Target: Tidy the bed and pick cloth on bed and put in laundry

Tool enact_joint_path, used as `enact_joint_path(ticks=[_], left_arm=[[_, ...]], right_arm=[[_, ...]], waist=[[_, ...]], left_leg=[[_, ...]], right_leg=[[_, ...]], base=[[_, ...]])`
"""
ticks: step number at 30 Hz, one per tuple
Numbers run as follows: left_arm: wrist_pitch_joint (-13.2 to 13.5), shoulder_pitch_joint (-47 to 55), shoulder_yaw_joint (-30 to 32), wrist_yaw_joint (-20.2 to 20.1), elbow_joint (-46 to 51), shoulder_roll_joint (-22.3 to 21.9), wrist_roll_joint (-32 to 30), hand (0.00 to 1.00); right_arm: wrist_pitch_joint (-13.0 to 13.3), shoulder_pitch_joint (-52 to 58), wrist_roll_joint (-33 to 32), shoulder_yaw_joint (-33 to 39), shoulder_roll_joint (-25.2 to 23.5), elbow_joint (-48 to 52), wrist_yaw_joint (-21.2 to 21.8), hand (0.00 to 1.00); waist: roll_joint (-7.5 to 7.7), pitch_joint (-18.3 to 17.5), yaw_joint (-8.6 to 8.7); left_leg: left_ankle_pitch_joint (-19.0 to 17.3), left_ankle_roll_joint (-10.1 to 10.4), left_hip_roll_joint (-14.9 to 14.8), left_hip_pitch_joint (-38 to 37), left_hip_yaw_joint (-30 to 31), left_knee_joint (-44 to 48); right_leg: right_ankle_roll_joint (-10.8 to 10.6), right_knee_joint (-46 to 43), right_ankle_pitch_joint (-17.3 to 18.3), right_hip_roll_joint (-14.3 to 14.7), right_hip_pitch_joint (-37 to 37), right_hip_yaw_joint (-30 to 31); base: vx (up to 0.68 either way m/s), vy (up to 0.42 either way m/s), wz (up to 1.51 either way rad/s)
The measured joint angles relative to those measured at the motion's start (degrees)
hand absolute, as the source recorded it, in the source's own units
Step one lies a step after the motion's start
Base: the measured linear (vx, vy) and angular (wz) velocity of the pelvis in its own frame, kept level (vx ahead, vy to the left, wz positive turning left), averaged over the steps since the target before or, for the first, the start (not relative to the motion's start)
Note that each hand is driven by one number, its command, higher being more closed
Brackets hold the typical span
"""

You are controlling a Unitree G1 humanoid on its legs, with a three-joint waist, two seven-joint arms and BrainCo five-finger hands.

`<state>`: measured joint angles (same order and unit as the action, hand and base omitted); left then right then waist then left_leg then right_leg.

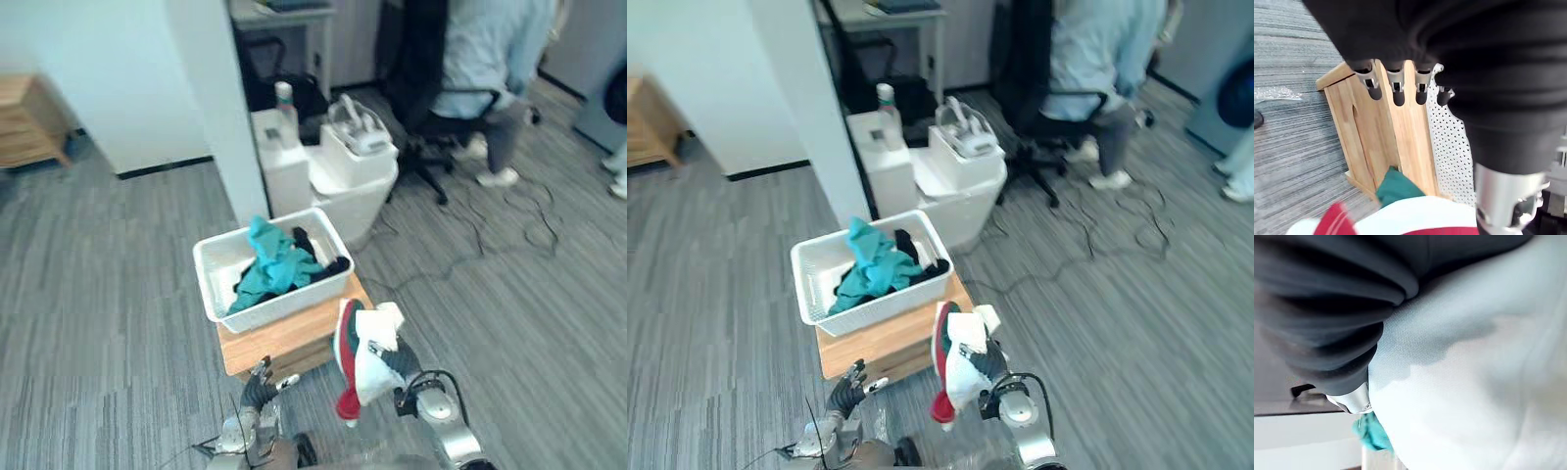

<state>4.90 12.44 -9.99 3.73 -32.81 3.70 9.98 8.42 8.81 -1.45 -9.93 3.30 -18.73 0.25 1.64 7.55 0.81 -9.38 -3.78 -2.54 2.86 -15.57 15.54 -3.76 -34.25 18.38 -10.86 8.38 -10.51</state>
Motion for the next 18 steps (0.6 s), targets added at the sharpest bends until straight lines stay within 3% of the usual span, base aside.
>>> enact_joint_path(ticks=[1,2,3,6,8,10,11,13,18], left_arm=[[0.0,-0.3,-1.0,-0.1,-1.3,0.5,-0.9,0.00],[0.0,-0.3,-1.2,-0.1,-1.5,0.7,-1.1,0.00],[-0.1,-0.4,-1.8,0.0,-2.1,2.2,-1.4,0.00],[-0.1,0.0,-1.5,0.0,-2.3,-0.2,-1.8,0.00],[0.0,-0.2,-1.5,-0.1,-0.6,-0.4,-2.3,0.00],[0.0,-0.4,-1.5,-0.2,-0.1,-0.6,-2.3,0.00],[0.1,-1.1,-1.6,-0.5,0.7,-0.9,-2.2,0.00],[0.1,-1.4,-1.5,-0.7,0.7,-0.9,-2.1,0.00],[0.1,-1.2,-1.6,-1.0,0.7,0.4,-1.6,0.00]], right_arm=[[0.2,1.4,-0.7,1.8,-0.6,1.3,-0.1,1.00],[0.2,1.9,-0.8,2.5,-0.9,1.5,-0.1,1.00],[0.1,2.5,-0.8,5.0,-1.8,1.6,-0.3,1.00],[0.0,2.8,-0.8,9.3,-1.1,5.4,-1.7,1.00],[0.0,3.3,-0.7,12.1,-1.0,9.3,-2.5,1.00],[0.0,4.1,-0.7,13.7,-1.0,11.9,-2.8,1.00],[0.0,4.2,-0.7,16.5,-0.1,16.4,-3.7,1.00],[0.1,2.9,-0.7,16.8,2.3,19.2,-4.2,1.00],[0.3,-12.6,1.9,11.7,13.8,20.3,-4.1,1.00]], waist=[[0.31,-0.1,1.20],[0.73,-0.2,1.44],[3.09,-0.2,1.50],[-1.29,-0.6,1.41],[-2.41,-0.4,1.85],[-2.17,-0.3,2.08],[-1.50,-0.2,2.67],[-0.99,-0.1,2.88],[1.09,-1.2,2.95]], left_leg=[[0.8,1.3,0.8,0.4,3.8,-0.4],[1.1,1.8,1.3,0.1,5.0,-0.8],[1.4,3.0,3.0,-1.2,7.9,-1.4],[2.8,5.4,-0.5,-1.8,6.8,-4.3],[4.0,7.3,-2.4,-2.1,5.1,-6.8],[3.9,7.3,-3.4,-2.4,3.8,-6.9],[3.7,7.3,-6.5,-3.1,-2.6,-5.7],[3.9,7.1,-8.2,-3.6,-7.5,-4.5],[5.0,7.1,-5.4,-5.6,-12.1,-9.4]], right_leg=[[-2.3,9.1,-2.1,1.4,-0.5,7.3],[-2.7,12.2,-3.8,1.3,-1.0,9.1],[-4.2,15.1,-10.5,-0.8,-2.3,9.8],[-2.4,18.4,-11.4,1.6,-3.5,7.2],[-1.3,19.8,-12.3,3.1,-3.3,6.8],[-1.1,20.9,-12.4,3.6,-4.5,5.7],[-0.8,22.4,-12.7,3.5,-6.7,3.7],[-0.8,22.6,-12.7,3.4,-7.3,3.3],[-2.9,28.4,-16.7,1.7,-8.2,6.1]], base=[[0.14,-0.299,1.85],[0.15,-0.336,1.68],[0.15,-0.317,1.14],[0.07,-0.218,0.35],[0.03,-0.151,-0.09],[0.05,-0.098,0.26],[0.08,-0.072,0.48],[0.04,0.022,0.14],[0.02,0.113,-0.22]])
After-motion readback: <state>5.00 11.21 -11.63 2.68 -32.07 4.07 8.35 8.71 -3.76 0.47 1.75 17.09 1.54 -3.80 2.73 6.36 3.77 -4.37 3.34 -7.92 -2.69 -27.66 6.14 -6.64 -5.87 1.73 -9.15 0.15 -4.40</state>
